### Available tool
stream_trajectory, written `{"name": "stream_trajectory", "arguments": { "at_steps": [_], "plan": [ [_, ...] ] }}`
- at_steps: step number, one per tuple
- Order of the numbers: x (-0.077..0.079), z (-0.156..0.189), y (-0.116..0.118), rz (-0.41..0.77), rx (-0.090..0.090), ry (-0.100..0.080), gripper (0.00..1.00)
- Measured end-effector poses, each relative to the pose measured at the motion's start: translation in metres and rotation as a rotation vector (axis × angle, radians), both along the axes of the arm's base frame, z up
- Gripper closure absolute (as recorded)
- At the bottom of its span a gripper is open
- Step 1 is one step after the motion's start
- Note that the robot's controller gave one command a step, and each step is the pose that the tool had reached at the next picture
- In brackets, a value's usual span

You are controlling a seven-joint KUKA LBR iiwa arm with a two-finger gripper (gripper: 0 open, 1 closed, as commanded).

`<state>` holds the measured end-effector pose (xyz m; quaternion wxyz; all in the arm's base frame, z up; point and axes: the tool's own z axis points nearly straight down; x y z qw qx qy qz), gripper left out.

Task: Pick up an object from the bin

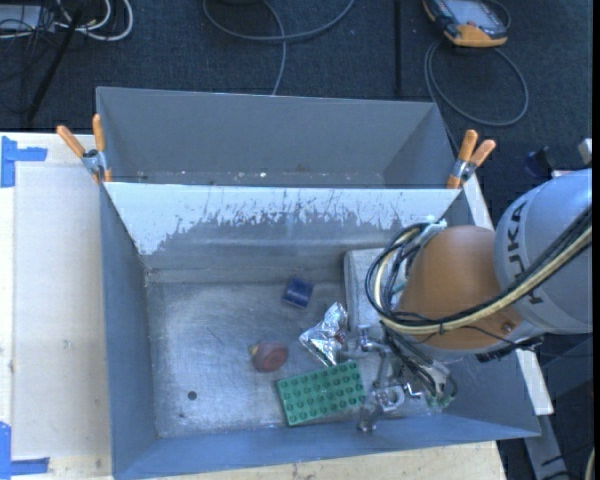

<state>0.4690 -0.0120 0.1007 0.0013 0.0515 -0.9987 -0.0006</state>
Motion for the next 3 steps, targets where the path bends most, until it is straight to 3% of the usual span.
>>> {"name": "stream_trajectory", "arguments": {
  "at_steps": [1, 2, 3],
  "plan": [
    [0.006, -0.027, -0.001, -0.054, 0.001, -0.021, 0.0],
    [0.008, -0.027, 0.018, 0.091, -0.005, -0.025, 0.0],
    [0.007, -0.027, 0.02, 0.094, -0.003, -0.019, 1.0]
  ]
}}
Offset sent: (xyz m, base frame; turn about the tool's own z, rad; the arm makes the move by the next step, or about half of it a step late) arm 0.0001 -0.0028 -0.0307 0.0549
